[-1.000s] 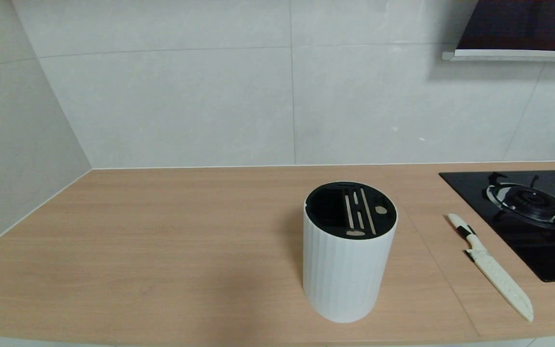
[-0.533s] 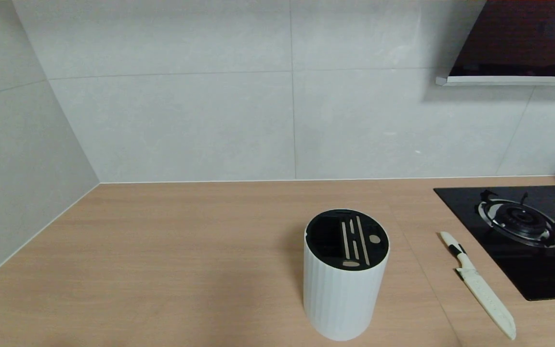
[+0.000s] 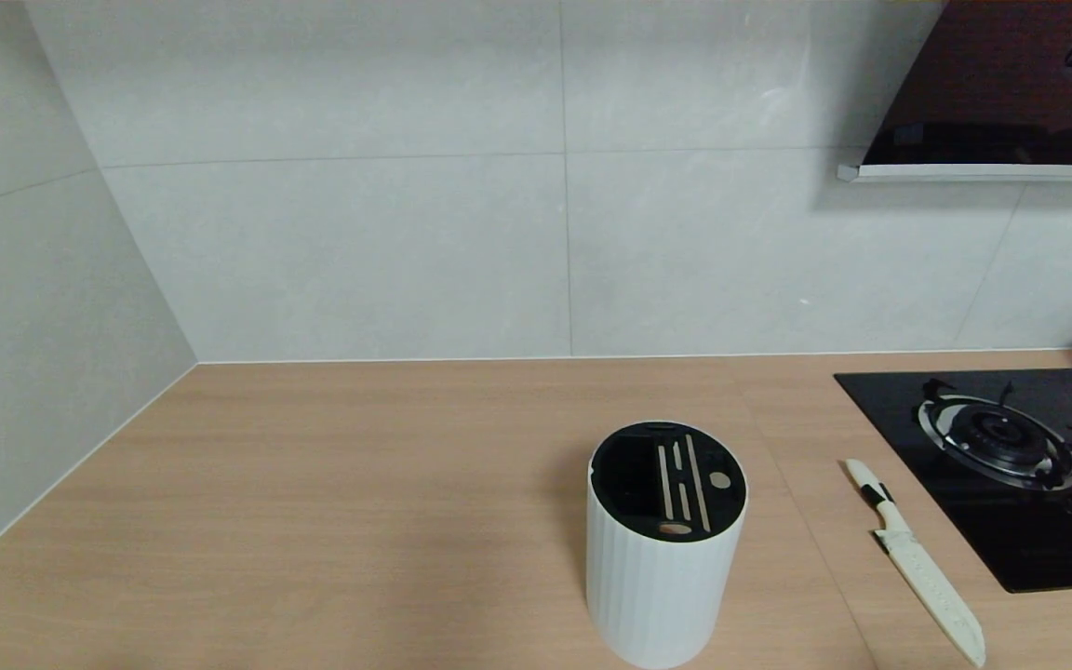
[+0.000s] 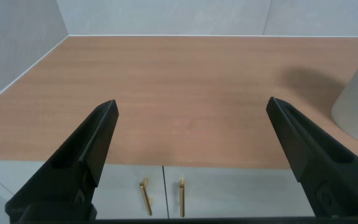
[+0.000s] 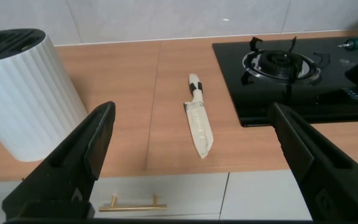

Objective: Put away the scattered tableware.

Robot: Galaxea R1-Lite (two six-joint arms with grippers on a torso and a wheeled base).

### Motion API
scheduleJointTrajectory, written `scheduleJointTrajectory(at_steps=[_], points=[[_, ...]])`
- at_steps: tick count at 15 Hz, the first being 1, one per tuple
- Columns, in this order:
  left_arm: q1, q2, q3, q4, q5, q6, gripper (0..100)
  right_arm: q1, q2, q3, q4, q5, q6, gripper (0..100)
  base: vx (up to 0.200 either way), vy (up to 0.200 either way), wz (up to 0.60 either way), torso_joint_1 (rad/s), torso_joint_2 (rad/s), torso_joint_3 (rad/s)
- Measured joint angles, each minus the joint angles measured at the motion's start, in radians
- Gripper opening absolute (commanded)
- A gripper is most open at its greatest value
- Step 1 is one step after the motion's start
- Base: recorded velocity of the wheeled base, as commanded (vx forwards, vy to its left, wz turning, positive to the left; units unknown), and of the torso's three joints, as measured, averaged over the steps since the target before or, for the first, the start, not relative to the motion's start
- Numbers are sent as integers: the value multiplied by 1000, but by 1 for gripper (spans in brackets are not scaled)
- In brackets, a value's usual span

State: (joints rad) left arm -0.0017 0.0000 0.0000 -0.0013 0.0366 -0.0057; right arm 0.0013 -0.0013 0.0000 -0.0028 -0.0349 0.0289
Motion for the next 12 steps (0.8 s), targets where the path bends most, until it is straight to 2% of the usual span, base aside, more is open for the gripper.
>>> scheduleJointTrajectory(at_steps=[12], points=[[0, 0, 0, 0, 0, -3, 100, 0, 1, -18, 0, 7, -53, 100, 0, 0, 0, 0, 0, 0]])
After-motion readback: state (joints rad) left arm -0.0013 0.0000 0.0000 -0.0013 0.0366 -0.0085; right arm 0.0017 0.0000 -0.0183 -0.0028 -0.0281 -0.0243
